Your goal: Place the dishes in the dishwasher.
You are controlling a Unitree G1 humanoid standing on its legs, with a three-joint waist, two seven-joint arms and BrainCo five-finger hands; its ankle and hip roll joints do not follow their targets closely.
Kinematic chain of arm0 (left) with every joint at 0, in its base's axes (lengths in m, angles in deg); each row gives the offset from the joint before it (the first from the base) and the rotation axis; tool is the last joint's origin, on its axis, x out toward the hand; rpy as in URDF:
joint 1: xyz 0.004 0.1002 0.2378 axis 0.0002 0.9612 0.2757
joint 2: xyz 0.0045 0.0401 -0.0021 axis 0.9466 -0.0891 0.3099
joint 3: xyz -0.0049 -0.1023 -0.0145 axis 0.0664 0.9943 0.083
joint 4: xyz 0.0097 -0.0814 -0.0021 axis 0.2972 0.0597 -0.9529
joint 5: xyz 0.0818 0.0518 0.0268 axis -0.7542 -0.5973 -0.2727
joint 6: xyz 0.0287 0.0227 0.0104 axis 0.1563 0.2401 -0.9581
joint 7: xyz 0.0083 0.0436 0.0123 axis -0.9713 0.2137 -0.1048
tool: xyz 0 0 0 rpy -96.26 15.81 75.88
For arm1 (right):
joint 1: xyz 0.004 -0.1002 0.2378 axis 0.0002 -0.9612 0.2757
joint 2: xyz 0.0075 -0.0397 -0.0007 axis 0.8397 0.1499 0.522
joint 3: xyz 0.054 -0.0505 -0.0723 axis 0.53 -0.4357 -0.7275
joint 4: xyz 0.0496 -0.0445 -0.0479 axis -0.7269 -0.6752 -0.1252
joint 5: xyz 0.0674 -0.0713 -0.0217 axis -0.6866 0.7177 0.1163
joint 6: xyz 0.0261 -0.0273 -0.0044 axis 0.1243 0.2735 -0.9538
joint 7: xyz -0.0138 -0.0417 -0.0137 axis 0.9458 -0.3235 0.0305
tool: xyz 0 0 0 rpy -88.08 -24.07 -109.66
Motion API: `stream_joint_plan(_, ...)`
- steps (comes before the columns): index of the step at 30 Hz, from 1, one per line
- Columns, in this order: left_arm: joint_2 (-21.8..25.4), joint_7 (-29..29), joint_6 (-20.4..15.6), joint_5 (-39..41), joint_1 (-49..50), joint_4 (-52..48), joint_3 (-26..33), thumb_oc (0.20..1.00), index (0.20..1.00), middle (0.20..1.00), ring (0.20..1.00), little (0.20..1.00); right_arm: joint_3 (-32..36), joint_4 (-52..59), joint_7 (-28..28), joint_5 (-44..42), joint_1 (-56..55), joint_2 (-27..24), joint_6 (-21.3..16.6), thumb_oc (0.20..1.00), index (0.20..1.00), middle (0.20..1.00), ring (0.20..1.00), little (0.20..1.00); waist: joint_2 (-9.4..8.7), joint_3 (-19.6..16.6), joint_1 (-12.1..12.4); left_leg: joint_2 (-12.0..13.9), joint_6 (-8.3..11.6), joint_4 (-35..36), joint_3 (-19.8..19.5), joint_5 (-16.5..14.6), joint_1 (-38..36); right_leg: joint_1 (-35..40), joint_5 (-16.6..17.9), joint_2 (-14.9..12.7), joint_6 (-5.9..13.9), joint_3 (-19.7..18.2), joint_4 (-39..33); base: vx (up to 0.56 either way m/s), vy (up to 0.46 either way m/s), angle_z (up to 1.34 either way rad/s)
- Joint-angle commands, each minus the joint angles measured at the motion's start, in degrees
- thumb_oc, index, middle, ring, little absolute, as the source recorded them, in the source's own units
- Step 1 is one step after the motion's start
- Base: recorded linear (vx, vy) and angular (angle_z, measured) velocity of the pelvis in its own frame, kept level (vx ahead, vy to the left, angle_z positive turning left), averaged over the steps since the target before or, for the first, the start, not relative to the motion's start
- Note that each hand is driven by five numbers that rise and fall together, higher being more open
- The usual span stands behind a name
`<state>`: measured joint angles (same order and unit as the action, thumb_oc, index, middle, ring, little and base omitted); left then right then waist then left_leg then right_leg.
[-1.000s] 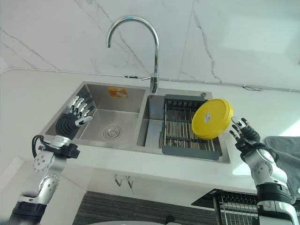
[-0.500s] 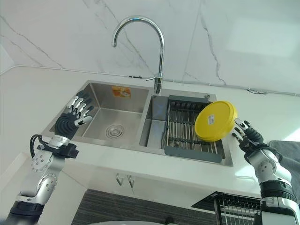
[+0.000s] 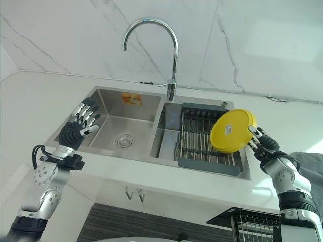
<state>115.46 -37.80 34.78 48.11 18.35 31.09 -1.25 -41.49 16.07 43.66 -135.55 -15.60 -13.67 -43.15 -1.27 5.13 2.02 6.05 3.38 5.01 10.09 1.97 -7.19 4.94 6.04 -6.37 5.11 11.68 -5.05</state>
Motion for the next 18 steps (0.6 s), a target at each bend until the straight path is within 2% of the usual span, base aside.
stream_joint_plan(1,2.54,0.62,-2.13,1.61,-4.55,-1.10,-1.72,1.000,1.000,1.000,1.000,1.000,-1.54,-3.57,0.57,0.10,8.32,-4.67,-2.00,1.000,1.000,1.000,1.000,1.000,-1.86,-1.01,1.46,1.58,1.39,-0.01,-0.64,-3.94,-1.28,4.30,-5.70,-1.20,1.92,2.61,0.05,0.00,0.000,0.00)
stream_joint_plan(18,3.11,0.75,-2.35,1.98,-4.78,-0.44,-2.23,1.000,1.000,1.000,1.000,1.000,-3.21,-6.12,2.07,0.73,10.18,-5.71,-1.63,1.000,1.000,1.000,1.000,1.000,-1.80,-1.12,1.86,1.31,1.39,-0.01,-0.93,-3.97,-1.37,4.53,-5.71,-1.30,1.95,2.89,0.05,0.00,0.000,0.00)
